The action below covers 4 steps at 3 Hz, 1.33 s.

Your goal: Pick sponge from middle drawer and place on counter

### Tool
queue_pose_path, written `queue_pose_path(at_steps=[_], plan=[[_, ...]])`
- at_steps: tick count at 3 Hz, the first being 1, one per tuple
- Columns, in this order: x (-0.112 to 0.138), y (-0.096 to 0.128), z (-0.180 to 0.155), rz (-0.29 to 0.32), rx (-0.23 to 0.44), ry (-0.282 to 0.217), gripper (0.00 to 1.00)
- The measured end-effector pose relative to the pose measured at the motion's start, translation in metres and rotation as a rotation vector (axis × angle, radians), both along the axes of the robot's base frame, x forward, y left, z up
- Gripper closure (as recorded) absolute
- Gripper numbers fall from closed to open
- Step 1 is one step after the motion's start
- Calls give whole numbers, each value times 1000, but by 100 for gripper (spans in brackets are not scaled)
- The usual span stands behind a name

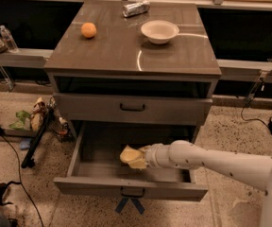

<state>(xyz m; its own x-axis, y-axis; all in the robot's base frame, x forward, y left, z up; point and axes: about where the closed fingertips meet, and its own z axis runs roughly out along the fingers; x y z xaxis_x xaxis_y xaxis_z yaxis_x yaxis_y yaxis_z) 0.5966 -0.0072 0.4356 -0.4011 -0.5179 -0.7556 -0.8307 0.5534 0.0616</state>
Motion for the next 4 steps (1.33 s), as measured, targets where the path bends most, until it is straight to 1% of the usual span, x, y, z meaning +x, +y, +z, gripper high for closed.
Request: queue_pose_path(at_steps=[1,2,3,4], plan=[[-11,-44,91,-11,15,-1,100],[-24,-68,148,4,39,9,100],[-24,-68,148,4,39,9,100],[-27,-90,203,-38,25,-77,100]])
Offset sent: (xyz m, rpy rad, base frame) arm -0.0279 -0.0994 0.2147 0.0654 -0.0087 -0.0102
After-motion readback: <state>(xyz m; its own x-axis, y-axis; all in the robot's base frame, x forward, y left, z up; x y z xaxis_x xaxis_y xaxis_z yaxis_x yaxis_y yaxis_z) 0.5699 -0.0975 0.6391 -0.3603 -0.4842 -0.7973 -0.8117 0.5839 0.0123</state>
